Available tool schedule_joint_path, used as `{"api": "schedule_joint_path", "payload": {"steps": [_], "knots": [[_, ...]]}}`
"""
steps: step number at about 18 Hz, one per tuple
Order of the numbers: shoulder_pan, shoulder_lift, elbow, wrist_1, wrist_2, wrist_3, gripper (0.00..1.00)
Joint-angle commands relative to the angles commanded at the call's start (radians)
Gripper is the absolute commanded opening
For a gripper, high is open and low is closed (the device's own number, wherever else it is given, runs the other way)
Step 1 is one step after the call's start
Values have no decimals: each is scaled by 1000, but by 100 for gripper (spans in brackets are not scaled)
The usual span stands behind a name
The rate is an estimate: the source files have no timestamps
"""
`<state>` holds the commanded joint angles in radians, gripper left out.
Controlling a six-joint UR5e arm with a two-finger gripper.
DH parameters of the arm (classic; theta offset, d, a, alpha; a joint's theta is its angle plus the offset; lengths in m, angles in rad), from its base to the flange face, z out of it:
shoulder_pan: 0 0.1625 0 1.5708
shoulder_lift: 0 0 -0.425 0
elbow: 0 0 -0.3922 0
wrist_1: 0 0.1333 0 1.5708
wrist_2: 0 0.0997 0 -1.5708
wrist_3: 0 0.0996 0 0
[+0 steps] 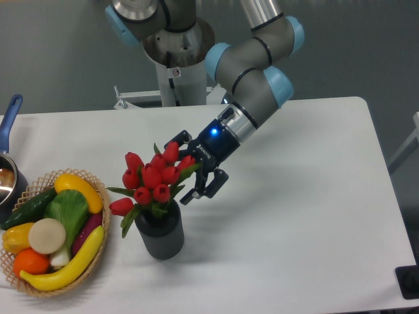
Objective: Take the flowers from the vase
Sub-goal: 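Lower the gripper around the tulip stems just above the vase rim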
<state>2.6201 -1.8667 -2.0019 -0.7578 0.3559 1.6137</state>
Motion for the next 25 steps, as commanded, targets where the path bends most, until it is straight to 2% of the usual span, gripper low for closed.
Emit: {"api": "schedule_joint_path", "payload": {"steps": [3,11,13,18,20,25], "knots": [[-11,-28,15,0,0,-2,100],[-23,-40,49,0,-5,-31,100],[-23,-40,52,0,-5,-38,96],[-23,-45,52,0,-8,-38,76],[-25,-46,52,0,-11,-40,64],[-25,-46,52,-2,-15,-46,50]]}}
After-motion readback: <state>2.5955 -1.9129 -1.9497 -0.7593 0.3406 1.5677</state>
